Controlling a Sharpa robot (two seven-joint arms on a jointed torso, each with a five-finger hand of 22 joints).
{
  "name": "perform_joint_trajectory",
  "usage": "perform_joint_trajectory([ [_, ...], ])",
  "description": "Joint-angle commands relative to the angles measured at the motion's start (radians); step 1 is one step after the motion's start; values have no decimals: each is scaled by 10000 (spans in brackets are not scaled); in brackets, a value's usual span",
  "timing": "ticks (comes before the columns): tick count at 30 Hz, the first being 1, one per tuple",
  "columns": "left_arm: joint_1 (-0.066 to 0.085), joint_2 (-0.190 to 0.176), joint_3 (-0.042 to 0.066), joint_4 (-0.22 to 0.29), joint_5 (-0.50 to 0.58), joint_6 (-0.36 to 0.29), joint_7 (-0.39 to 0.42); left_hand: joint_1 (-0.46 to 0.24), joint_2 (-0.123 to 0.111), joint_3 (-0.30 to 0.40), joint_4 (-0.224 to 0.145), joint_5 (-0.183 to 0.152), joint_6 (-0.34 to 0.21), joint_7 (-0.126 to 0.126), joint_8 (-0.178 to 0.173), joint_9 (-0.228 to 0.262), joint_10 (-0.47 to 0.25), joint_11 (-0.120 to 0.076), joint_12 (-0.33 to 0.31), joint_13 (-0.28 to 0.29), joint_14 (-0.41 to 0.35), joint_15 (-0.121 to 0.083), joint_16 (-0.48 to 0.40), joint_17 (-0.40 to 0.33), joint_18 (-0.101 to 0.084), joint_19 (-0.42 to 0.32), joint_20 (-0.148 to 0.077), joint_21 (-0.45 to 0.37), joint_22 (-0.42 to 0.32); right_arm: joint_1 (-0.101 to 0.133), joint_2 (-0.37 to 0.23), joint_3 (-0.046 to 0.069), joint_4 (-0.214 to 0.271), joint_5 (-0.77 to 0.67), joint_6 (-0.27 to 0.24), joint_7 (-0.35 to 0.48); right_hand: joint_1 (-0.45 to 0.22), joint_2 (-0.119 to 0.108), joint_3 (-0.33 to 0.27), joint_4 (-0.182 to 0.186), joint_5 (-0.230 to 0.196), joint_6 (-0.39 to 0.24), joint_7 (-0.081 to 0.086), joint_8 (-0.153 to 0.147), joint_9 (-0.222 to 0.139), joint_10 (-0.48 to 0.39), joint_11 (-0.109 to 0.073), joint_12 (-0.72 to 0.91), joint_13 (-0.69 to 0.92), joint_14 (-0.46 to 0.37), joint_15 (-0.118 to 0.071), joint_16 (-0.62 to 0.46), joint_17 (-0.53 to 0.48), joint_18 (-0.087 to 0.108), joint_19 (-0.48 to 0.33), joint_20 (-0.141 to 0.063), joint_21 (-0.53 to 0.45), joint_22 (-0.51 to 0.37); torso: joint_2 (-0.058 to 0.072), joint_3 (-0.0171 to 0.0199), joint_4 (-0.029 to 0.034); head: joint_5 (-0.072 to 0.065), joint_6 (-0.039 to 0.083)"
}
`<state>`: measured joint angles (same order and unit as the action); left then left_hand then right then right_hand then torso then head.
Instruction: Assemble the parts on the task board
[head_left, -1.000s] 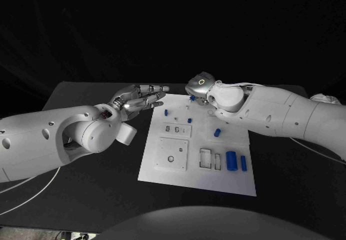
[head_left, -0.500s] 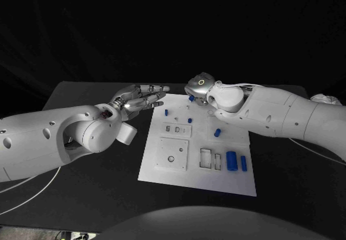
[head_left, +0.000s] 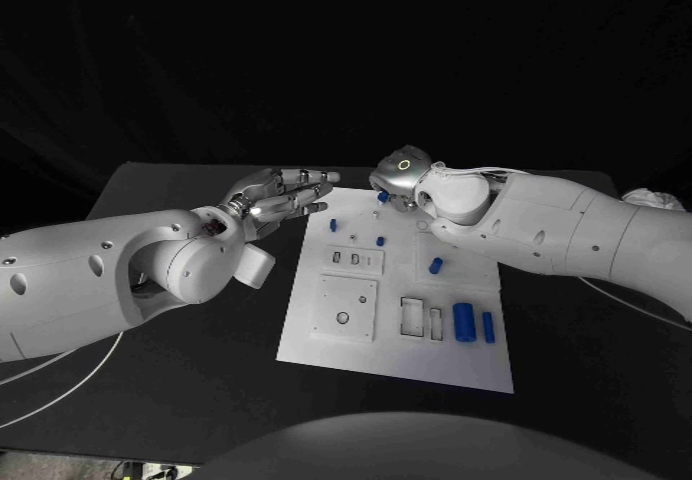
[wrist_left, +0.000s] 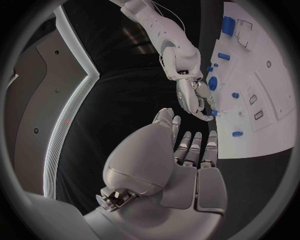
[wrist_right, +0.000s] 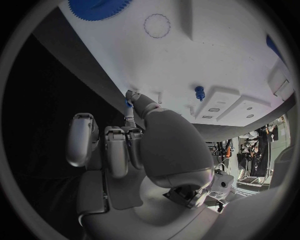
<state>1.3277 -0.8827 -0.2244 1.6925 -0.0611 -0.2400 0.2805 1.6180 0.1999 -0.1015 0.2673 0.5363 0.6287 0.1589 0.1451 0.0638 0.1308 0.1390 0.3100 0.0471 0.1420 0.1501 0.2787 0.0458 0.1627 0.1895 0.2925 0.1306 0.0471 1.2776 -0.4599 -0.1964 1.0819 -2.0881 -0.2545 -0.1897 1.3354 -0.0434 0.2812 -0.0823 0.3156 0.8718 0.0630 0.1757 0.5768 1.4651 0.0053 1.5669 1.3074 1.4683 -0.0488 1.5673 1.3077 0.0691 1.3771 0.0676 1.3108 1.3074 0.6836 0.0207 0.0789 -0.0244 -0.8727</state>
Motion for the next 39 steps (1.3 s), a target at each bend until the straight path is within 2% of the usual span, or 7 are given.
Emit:
perform_joint_trajectory([
  [1, 4, 24, 8, 4, -39, 141, 81, 101, 10, 48, 6, 42, 5, 34, 32, 11, -10, 59, 28, 9, 32, 13, 51, 8, -179, 93, 7, 48, 5, -14, 24, -6, 40, 37, 17, 147, -97, -60, 98, -13, -85, -227, -28, -203, -142, 1057, -69, 39, 2634, 1025, -81, 34, 2631, -24, 18, -93, -62, 1755, -2, 1, -6, 9, 1],
  [7, 2, 28, 8, -13, -39, 139, 84, 101, 10, 48, 6, 42, 5, 34, 32, 11, -10, 59, 28, 9, 32, 13, 51, 8, -179, 93, 7, 48, 5, -24, 16, -6, 19, 113, -29, 143, -165, -147, 150, 9, -387, -949, -97, -800, -638, 1057, -113, 39, 2634, 1025, -114, 34, 2631, -24, 24, -128, -78, 1755, -2, 3, -9, 3, 1],
  [20, -3, -34, 6, 5, -39, 110, 101, 100, 5, 58, 13, 43, -6, 43, 32, 10, -15, 69, 30, 7, 35, 21, 63, 9, -188, 103, 8, 54, 6, 51, -389, 3, 272, 447, -1187, 133, -234, -133, 145, 77, -471, -808, -94, -811, -764, 1057, -130, 39, 2634, 1025, -134, 34, 2631, -54, 122, -144, 41, 1795, 7, -1, -12, 60, 1],
  [24, -5, -94, 5, 22, -39, 62, 119, 100, 5, 58, 13, 43, -6, 43, 32, 10, -15, 69, 30, 7, 35, 21, 63, 9, -188, 103, 8, 54, 6, 342, -880, 10, 775, 1126, -1638, 261, -461, -115, 59, 291, -727, -546, -55, -754, -868, 1057, -132, 39, 2634, 1025, -140, 34, 2631, -68, 182, -158, 100, 1813, 13, -2, -41, 73, 1],
  [29, -12, -122, 4, 14, -39, 25, 139, 100, 5, 58, 13, 43, -6, 43, 32, 10, -15, 69, 30, 7, 35, 21, 63, 9, -188, 103, 8, 54, 6, 899, -1931, 41, 1788, 3519, -1817, 1081, -1609, -102, -464, 1203, -1258, -262, 126, -701, -1032, 1057, -27, 39, 2634, 1025, -33, 34, 2631, -110, 277, -86, 221, 1856, 19, -15, -65, -27, 1],
  [35, -21, -92, 4, 4, -39, 26, 167, 102, 0, 65, 15, 44, 7, 46, 38, 11, -14, 73, 40, 8, 38, 27, 73, 10, -193, 104, 8, 55, 6, 1170, -2930, 53, 2429, 6511, -1487, 1785, -1791, -66, -593, 1477, -290, 97, 344, -515, -997, 1057, 116, 39, 2634, 1025, 143, 34, 2631, -245, 657, 46, 777, 2036, 38, -9, -95, -56, 1],
  [39, -31, -97, 4, 8, -62, 37, 211, 109, -2, 78, 13, 49, 17, 50, 44, 13, -11, 79, 53, 9, 44, 36, 88, 12, -200, 108, 9, 57, 7, 1157, -3381, 46, 2524, 7174, -713, 1522, -1636, -22, -703, 1457, 370, -1209, 530, -346, -388, 1057, 303, 39, 2634, 1025, 318, 34, 2631, -253, 663, 223, 847, 2046, 39, 5, -87, -93, 1],
])
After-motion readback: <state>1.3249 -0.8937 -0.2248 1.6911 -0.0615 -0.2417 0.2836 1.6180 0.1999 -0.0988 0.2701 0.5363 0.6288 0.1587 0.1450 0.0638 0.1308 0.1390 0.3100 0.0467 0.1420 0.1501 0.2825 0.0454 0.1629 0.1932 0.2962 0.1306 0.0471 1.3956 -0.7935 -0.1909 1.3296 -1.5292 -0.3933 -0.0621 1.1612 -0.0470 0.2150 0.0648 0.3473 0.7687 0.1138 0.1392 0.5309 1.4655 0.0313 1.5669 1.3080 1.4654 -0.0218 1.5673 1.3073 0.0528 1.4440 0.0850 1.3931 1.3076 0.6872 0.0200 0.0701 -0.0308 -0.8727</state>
